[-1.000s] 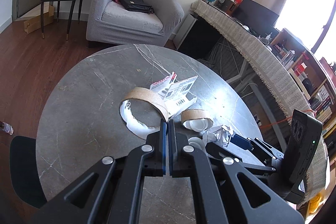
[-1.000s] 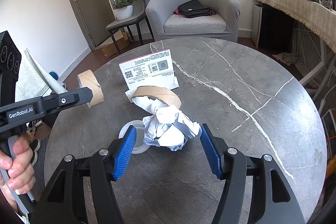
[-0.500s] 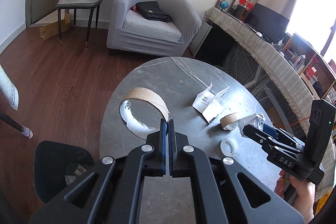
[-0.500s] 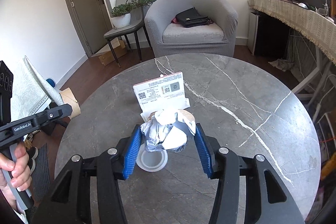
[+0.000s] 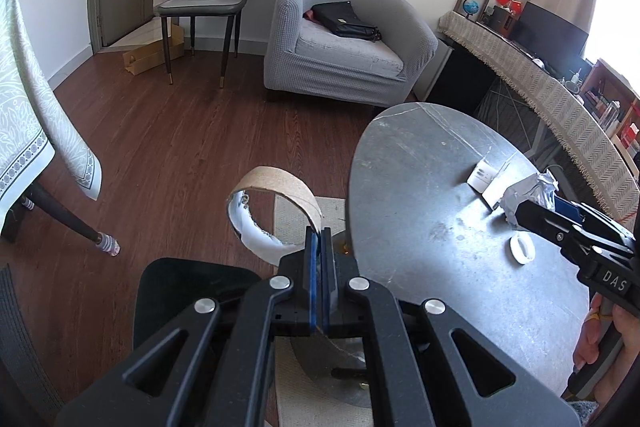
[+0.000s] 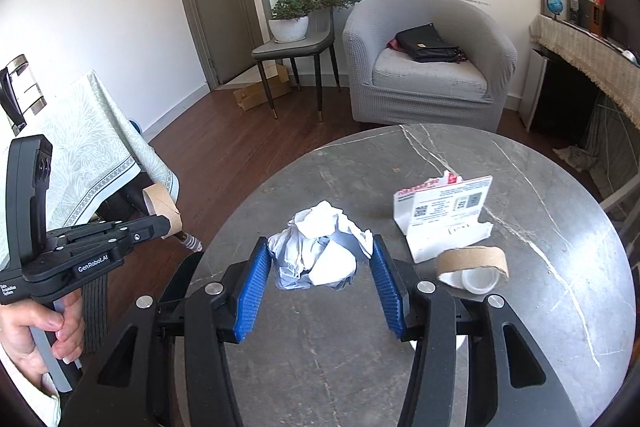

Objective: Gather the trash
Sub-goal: 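Carry tape roll and crumpled paper over the green bin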

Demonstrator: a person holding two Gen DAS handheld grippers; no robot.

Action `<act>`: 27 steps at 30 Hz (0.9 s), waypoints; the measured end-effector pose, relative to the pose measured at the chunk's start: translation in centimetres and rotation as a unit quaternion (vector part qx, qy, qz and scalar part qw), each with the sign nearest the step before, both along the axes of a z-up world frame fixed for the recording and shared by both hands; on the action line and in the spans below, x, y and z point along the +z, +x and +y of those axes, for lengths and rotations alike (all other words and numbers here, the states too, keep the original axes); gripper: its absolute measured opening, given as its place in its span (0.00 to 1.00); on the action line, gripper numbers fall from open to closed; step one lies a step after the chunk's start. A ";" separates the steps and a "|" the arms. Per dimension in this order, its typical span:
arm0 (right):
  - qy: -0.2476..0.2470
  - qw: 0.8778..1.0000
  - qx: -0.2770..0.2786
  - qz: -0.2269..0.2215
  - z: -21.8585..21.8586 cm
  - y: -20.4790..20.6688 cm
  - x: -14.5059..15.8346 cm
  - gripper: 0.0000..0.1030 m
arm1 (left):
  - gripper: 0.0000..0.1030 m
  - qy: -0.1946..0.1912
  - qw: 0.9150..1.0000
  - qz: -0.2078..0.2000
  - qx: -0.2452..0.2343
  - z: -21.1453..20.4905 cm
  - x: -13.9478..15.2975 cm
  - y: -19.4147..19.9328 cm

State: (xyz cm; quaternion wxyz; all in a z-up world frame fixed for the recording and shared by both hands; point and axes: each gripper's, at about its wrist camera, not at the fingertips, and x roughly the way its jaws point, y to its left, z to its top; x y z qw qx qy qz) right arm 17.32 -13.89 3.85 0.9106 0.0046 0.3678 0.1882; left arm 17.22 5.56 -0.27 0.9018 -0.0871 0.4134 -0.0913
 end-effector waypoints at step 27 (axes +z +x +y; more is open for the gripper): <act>-0.007 0.990 0.131 0.048 14.2 -0.3 -1.7 0.50 | 0.03 0.042 0.977 0.204 0.038 10.0 -15.7 0.3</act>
